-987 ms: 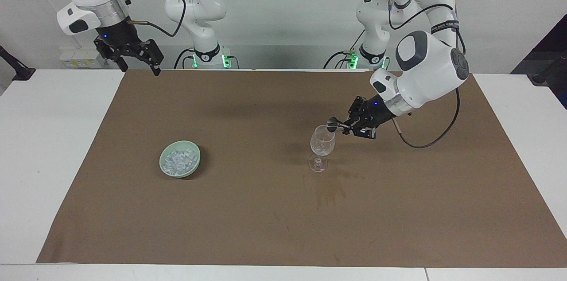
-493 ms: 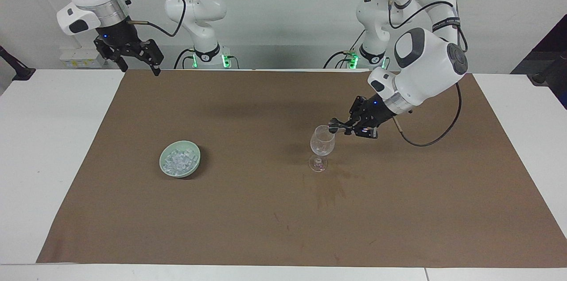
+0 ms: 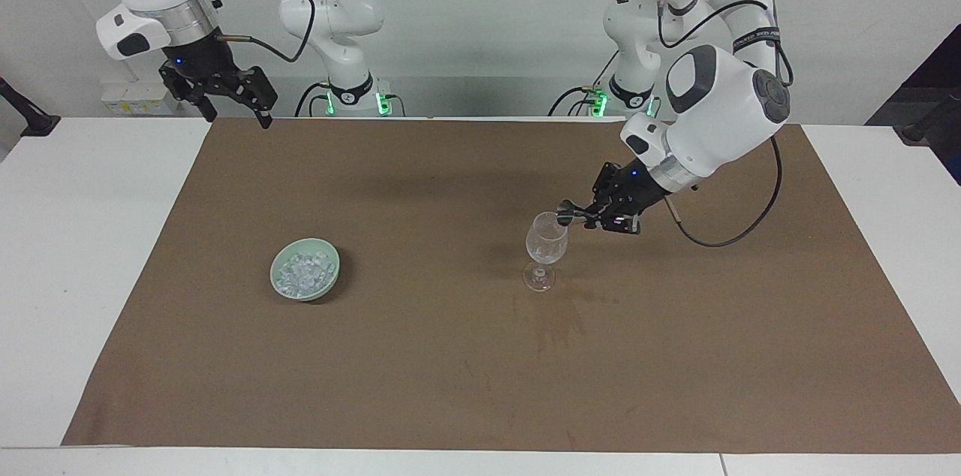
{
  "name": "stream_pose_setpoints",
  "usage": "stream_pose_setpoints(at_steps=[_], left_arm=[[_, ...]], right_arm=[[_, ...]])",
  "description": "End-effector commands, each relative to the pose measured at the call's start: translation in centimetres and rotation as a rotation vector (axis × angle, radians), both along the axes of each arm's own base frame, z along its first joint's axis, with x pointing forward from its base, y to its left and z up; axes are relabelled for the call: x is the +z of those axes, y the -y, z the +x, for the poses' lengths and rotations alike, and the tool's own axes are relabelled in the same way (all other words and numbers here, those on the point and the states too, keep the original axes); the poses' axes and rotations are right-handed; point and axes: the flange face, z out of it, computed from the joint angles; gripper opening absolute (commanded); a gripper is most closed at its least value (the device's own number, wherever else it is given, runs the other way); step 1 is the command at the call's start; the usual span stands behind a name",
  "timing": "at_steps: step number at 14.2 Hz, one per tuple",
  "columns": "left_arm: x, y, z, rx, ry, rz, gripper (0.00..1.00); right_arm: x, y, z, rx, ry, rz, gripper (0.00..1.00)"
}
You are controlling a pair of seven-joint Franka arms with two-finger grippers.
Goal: Pour wine and add ice with both arms
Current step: 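Tilt the jigger with the left gripper to pour into the glass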
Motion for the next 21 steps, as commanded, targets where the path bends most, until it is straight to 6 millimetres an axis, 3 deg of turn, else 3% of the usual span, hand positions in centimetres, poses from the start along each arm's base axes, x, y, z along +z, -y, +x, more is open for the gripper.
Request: stream_pose_setpoints(at_steps=[1,6,15,21], left_arm=[[1.0,0.7,-0.3,0.004,0.022,0.064,0.06],[2.3,2.1,-0.6,0.048,0.041,0.138,0.06],[2.0,3.9,-1.5,-0.014,0.069,0.234,0.07],[1.9,3.6,-1.8,-0.015,0.066,0.302,0.07]], right_arm=[[0.1,0.3,-0.2,0.023,0.017,0.004,1.0],[0.1,0.3,-0.2,0.022,0.017,0.006,1.0],[0.1,0.3,-0.2,0.022,0.017,0.006,1.0],[0.1,0.3,-0.2,0.023,0.017,0.004,1.0]])
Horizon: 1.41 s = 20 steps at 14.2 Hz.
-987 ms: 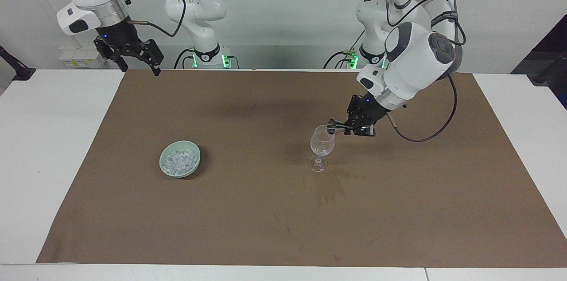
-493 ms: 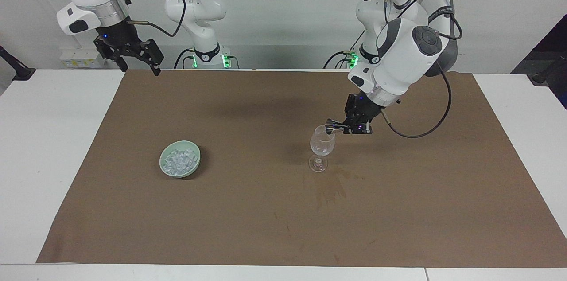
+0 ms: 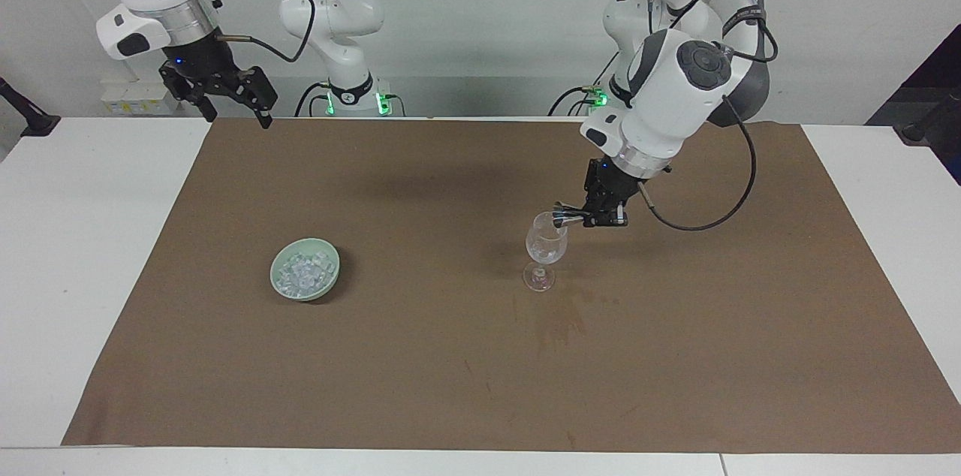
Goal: Pour wine and add ice with both arms
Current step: 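Tilt the jigger with the left gripper to pour into the glass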
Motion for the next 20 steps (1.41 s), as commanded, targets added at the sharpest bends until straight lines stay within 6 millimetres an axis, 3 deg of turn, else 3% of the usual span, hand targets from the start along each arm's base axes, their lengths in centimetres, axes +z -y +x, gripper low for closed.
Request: stream_pose_setpoints(at_steps=[1,4,20], left_arm=[[1.0,0.1,-0.4,0.024,0.002,0.041,0.06],[2.7,1.4,-0.6,0.064,0.016,0.073,0.05],[2.3,2.4,-1.6,0.13,0.008,0.174,0.04]], right_arm=[[0.1,0.3,-0.3,0.022,0.016,0.005,1.0],[0.1,0.3,-0.2,0.022,0.017,0.004,1.0],[0.1,0.3,-0.2,0.023,0.017,0.004,1.0]])
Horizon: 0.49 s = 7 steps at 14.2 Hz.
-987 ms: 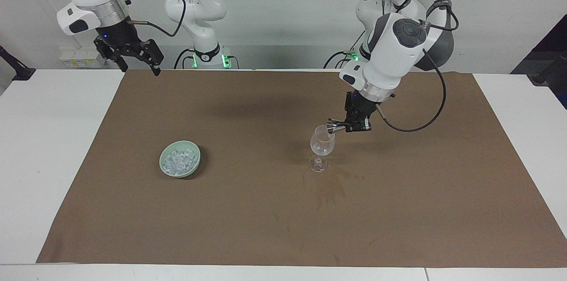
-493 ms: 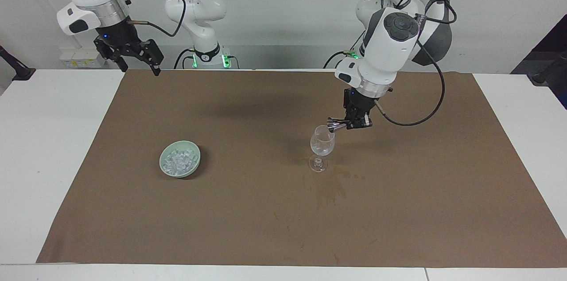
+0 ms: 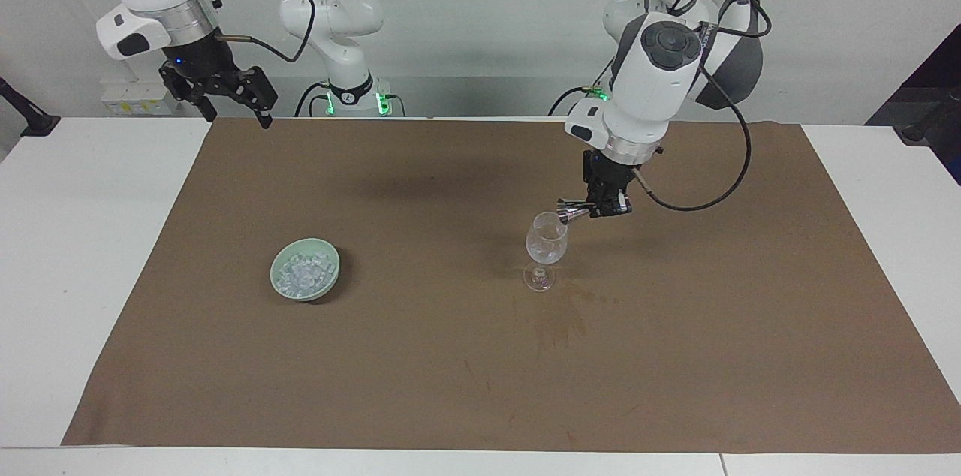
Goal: Pour wine and add ice with both arms
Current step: 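Tilt the jigger with the left gripper to pour into the glass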
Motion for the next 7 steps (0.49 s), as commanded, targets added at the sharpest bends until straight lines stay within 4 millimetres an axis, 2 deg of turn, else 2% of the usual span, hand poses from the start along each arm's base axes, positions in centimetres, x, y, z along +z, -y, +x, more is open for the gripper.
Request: stream_pose_setpoints(at_steps=[1,7], left_arm=[[0.63,0.67,-0.4,0.001,0.008,0.031,0.04],[0.7,0.0,-0.04,0.013,0.024,0.059,0.04]], right_arm=[[0.1,0.27,-0.25,0.022,0.016,0.005,1.0],[0.11,0.25,-0.24,0.023,0.017,0.006,1.0]])
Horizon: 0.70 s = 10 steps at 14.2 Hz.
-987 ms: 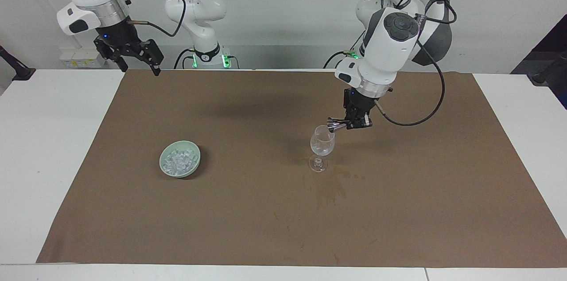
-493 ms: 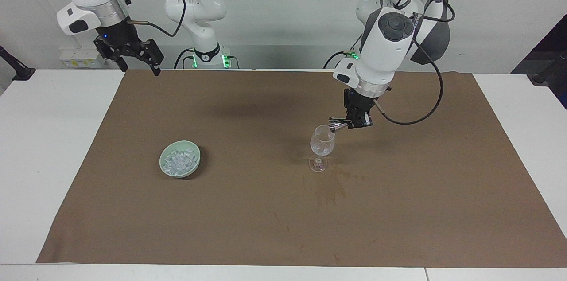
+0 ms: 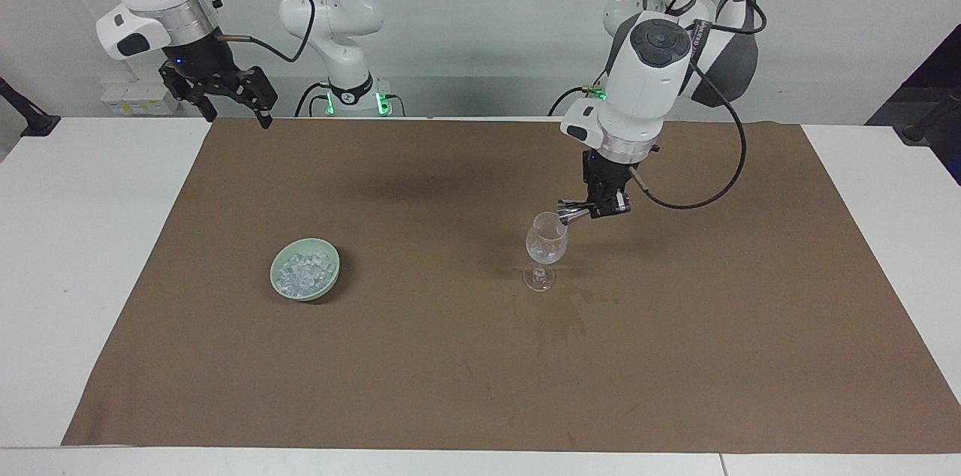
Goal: Pour wine and add ice with both arms
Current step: 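Tilt the jigger with the left gripper to pour into the glass, then carry the jigger with the left gripper back to its spot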
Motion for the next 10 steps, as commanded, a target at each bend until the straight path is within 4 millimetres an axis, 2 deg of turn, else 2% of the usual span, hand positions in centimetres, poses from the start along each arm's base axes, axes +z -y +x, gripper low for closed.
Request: stream_pose_setpoints(at_steps=[1,2,4,5,8,10], left_arm=[[1.1,-0.8,0.3,0.019,0.011,0.016,0.04],[1.6,-1.7,0.8,0.035,0.016,0.007,0.04],[2.2,-5.5,2.2,0.093,-0.004,-0.044,0.04],[2.2,-7.6,2.8,0.069,-0.023,-0.066,0.04],[1.4,-15.4,5.3,0.024,-0.044,-0.191,0.04],[-0.1,-20.4,6.5,-0.027,-0.053,-0.287,0.04]], right_arm=[[0.1,0.3,-0.2,0.022,0.017,0.006,1.0],[0.1,0.3,-0.3,0.022,0.016,0.005,1.0],[0.1,0.3,-0.2,0.022,0.017,0.006,1.0],[0.1,0.3,-0.2,0.022,0.017,0.005,1.0],[0.1,0.3,-0.2,0.022,0.017,0.005,1.0],[0.1,0.3,-0.2,0.022,0.017,0.006,1.0]])
